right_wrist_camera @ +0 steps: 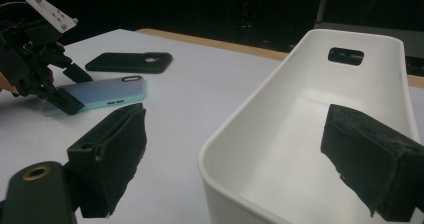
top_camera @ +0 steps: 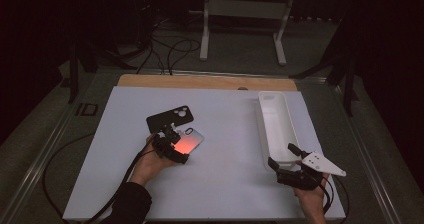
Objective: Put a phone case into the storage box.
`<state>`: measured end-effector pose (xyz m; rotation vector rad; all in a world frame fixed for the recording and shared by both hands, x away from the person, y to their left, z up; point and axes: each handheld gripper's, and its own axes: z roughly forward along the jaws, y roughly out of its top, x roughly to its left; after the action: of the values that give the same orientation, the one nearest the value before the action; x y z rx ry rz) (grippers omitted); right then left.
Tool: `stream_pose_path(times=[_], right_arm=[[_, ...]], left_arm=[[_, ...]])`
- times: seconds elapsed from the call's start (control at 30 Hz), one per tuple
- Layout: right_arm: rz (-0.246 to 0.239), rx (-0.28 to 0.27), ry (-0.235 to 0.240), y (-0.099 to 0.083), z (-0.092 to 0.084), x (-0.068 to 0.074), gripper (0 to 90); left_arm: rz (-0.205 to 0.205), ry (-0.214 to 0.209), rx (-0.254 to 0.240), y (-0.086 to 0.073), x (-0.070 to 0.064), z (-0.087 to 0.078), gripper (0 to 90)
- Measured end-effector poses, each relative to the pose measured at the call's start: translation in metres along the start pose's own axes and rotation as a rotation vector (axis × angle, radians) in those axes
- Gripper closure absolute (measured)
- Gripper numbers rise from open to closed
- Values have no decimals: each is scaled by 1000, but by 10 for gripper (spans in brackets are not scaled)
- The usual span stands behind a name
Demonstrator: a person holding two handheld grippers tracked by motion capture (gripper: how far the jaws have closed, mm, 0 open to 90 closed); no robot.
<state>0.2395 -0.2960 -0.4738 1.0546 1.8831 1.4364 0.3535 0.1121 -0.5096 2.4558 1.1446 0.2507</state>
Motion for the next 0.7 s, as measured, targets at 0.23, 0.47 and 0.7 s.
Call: stream_pose_path(times=[0.23, 0.47, 0.7], right_arm=[[-1, 1, 2, 0, 1, 0, 109], [4, 1, 2, 1, 1, 0, 108], [22, -7, 17, 5, 0, -2, 108]], left_arm=[[13, 0, 11, 2, 0, -1, 168], [15, 3, 0, 1, -1, -2, 172], [-20, -23, -64, 0, 0, -8, 173]])
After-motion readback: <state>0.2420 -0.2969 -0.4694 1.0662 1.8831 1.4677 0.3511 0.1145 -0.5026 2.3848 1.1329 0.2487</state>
